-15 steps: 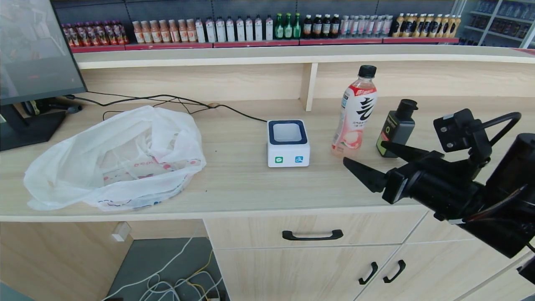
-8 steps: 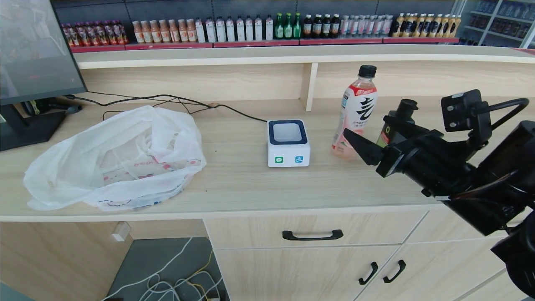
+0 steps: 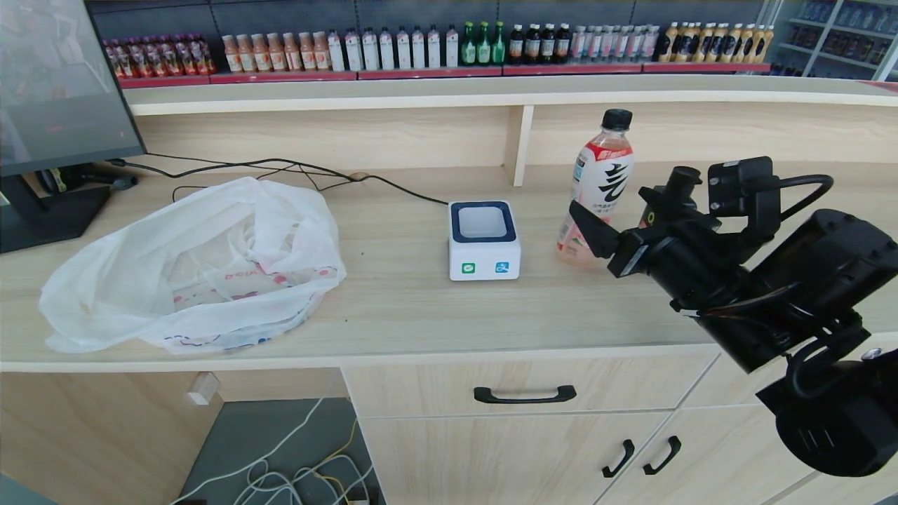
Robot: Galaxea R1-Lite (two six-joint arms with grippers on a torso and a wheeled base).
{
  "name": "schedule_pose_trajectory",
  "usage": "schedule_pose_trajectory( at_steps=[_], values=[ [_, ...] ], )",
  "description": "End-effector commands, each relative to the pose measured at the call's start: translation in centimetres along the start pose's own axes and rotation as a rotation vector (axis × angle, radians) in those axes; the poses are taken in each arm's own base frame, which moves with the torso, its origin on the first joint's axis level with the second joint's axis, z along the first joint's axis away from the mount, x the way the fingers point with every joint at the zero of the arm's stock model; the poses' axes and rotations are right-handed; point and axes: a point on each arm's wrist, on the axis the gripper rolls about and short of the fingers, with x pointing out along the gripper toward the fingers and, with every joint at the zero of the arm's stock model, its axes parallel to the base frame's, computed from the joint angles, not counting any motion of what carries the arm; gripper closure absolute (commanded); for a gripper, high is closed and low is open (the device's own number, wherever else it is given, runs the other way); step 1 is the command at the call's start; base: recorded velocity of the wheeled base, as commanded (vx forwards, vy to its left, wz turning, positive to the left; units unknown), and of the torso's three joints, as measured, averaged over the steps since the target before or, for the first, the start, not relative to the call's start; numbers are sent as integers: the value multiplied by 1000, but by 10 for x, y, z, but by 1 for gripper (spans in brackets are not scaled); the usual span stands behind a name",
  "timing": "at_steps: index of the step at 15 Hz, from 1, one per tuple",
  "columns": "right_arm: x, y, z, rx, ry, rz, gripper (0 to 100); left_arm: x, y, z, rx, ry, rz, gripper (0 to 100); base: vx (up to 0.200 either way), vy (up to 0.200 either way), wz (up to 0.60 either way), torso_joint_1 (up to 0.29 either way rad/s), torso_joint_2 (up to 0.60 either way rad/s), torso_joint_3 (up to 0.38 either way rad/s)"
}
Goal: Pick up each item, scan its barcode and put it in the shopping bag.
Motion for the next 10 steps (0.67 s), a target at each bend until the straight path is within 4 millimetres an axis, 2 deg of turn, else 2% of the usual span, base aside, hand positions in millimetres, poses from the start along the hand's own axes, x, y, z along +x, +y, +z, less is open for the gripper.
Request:
schedule_pose_trajectory(
  at_steps=[1,10],
  values=[
    [3,0,-6,-1,16,-8,0,0,0,0,0,0,0,0,0,0,0,0,0,0],
    [12,-6,-16,2,27,-89,0,0,0,0,0,0,0,0,0,0,0,0,0,0]
  ],
)
